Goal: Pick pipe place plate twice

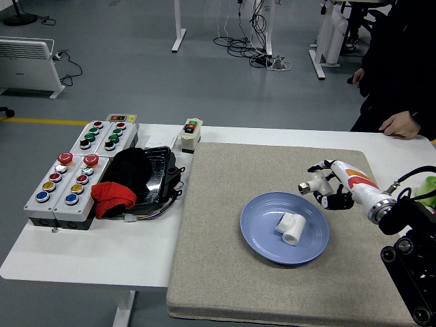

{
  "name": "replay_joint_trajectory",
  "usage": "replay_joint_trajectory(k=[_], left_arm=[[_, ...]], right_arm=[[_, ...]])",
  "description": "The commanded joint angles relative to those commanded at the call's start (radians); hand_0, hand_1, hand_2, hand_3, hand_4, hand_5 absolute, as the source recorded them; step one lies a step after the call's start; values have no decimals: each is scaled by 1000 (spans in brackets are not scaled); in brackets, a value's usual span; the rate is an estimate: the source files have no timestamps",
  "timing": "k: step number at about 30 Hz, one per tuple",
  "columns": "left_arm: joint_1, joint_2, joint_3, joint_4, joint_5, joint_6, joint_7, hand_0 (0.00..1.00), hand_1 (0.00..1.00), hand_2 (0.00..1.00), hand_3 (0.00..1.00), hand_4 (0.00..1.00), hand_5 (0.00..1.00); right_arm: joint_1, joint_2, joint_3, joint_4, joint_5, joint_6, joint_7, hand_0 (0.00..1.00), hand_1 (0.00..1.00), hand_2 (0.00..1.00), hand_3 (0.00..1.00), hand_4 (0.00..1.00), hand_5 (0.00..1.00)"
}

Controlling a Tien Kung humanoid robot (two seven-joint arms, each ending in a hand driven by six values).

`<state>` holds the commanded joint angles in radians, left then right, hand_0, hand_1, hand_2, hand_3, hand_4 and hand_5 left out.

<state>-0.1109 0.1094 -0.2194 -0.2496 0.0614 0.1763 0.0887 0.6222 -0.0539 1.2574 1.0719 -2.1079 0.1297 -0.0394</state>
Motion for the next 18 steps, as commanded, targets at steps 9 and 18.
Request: replay_joint_trajectory(k=[9, 18], left_arm=[[-2, 0, 4, 0, -9, 1, -2, 622, 585, 519, 586, 269, 998], [-4, 1, 5, 0, -9, 1, -3, 623, 586, 518, 588, 266, 998]], right_arm=[[53, 50, -173, -29, 51, 15, -10, 336, 429, 476, 582, 425, 35], [72, 54, -247, -71, -4, 52, 4, 973, 914, 998, 998, 775, 225]])
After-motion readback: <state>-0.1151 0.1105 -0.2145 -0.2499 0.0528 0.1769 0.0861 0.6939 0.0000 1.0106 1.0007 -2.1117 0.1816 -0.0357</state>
